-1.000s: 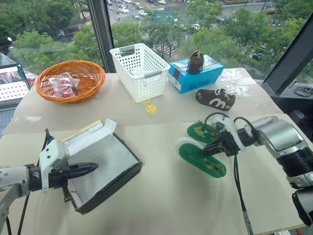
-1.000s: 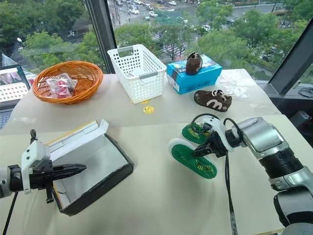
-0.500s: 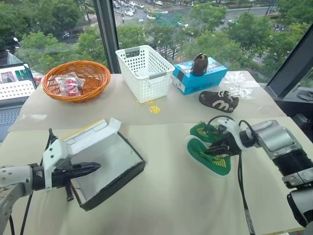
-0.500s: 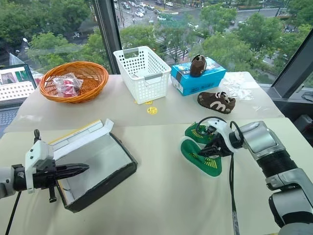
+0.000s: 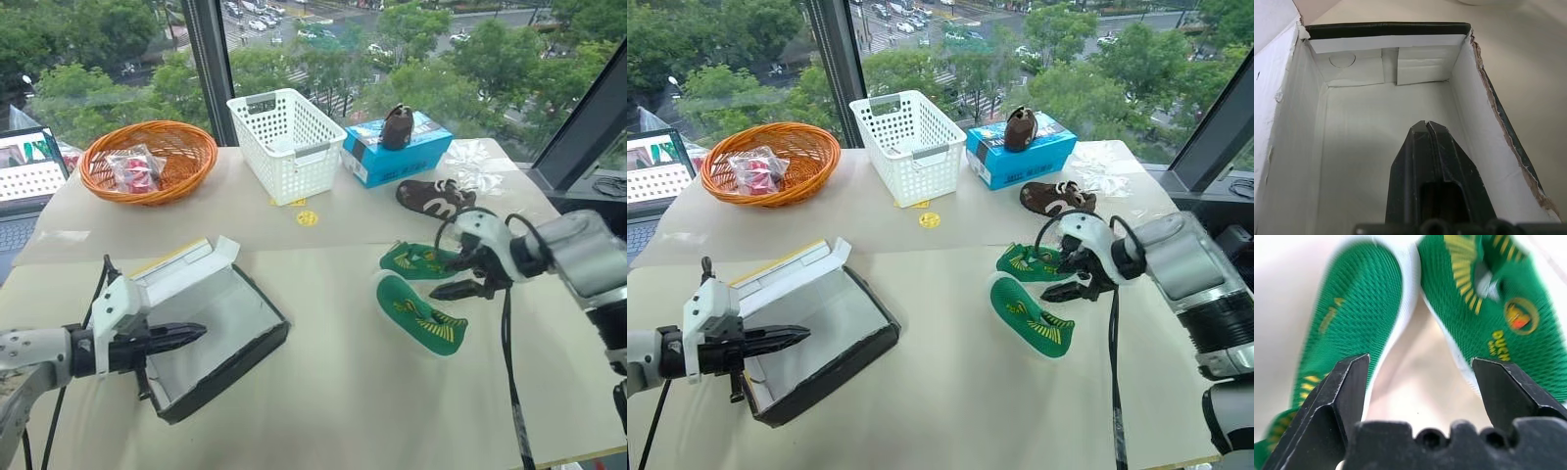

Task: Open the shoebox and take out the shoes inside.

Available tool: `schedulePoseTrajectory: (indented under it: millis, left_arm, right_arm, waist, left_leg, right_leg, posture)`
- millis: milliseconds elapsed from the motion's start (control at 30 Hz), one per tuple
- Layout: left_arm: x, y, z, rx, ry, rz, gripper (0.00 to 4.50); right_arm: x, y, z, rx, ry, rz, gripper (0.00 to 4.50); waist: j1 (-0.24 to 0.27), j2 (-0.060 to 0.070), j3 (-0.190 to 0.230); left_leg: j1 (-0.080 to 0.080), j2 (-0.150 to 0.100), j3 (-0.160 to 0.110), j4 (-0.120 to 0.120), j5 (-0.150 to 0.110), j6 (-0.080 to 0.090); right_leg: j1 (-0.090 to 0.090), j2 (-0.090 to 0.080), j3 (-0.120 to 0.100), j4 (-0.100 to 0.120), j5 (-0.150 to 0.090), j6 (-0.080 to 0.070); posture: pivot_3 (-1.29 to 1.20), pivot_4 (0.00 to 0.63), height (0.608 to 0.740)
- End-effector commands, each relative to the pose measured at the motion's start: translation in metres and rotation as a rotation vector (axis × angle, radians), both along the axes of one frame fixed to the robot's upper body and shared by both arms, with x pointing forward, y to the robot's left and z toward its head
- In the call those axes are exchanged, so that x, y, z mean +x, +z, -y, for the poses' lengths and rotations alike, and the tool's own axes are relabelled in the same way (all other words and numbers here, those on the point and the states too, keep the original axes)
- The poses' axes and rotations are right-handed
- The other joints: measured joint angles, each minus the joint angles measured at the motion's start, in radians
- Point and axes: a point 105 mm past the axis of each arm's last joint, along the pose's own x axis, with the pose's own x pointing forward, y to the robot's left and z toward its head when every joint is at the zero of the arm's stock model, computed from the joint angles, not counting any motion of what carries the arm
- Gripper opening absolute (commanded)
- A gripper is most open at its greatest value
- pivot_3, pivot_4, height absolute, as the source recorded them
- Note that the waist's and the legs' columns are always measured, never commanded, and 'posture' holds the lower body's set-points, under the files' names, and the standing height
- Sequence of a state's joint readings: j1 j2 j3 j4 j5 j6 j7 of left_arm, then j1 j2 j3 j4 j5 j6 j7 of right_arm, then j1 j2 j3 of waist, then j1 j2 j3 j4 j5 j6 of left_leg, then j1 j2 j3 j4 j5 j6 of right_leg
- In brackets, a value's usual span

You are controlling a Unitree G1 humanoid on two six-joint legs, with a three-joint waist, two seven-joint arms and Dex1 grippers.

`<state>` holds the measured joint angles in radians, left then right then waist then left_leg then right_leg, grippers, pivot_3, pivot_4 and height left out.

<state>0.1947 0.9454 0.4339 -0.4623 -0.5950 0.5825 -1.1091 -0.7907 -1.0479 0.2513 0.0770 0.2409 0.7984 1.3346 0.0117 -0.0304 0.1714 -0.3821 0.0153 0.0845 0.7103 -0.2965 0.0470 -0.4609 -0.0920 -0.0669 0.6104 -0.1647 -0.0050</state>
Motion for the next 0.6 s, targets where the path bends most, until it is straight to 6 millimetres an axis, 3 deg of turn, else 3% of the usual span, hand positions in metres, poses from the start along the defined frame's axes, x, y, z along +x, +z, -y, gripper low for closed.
schedulePoseTrajectory:
  millis: [33,167,300,400,500,600]
  left_arm:
    - [0.004,0.008,-0.001,-0.013,0.022,0.059,0.00]
    - [0.023,0.024,-0.014,-0.093,0.171,0.197,0.00]
    - [0.045,0.060,-0.046,-0.262,0.437,0.373,0.00]
    - [0.052,0.071,-0.077,-0.318,0.640,0.466,0.00]
    - [0.055,0.059,-0.126,-0.265,0.914,0.506,0.00]
    - [0.055,0.042,-0.160,-0.233,1.099,0.502,0.00]
  right_arm:
    - [-0.021,0.070,-0.030,0.221,0.137,0.180,4.00]
    - [-0.040,0.094,-0.059,0.365,0.171,0.382,4.00]
    - [-0.022,0.101,-0.047,0.474,-0.160,0.589,4.00]
    - [-0.010,0.086,-0.012,0.422,-0.441,0.691,4.00]
    - [-0.009,0.065,0.054,0.274,-0.751,0.789,4.00]
    - [-0.018,0.047,0.099,0.152,-0.917,0.841,4.00]
  waist:
    - [-0.002,0.001,0.000]
    - [0.000,0.000,0.000]
    - [0.003,-0.001,-0.001]
    - [0.009,-0.002,-0.001]
    - [0.011,-0.002,-0.001]
    - [0.013,-0.003,-0.002]
  left_leg:
    - [0.000,0.000,0.000,0.000,0.000,0.000]
    - [0.001,0.002,-0.001,0.000,-0.001,-0.001]
    - [0.000,0.001,-0.002,0.001,0.000,-0.002]
    - [-0.002,0.000,-0.002,0.005,0.000,-0.001]
    - [-0.002,-0.002,0.000,0.005,0.003,-0.005]
    - [-0.002,-0.003,0.000,0.004,0.002,-0.005]
  right_leg:
    - [0.000,0.000,0.000,0.000,0.000,0.000]
    - [0.000,0.001,0.000,0.000,0.001,-0.002]
    - [0.002,0.000,-0.001,0.001,0.004,-0.004]
    - [0.002,-0.001,-0.001,0.001,0.007,-0.003]
    - [0.002,-0.003,0.000,0.000,0.007,-0.002]
    - [0.002,-0.002,0.000,-0.001,0.007,-0.001]
  posture:
    - [0.00,0.150,0.731]
    - [0.00,0.150,0.731]
    - [0.00,0.150,0.731]
    - [0.00,0.150,0.731]
    - [0.00,0.150,0.731]
    - [0.00,0.150,0.731]
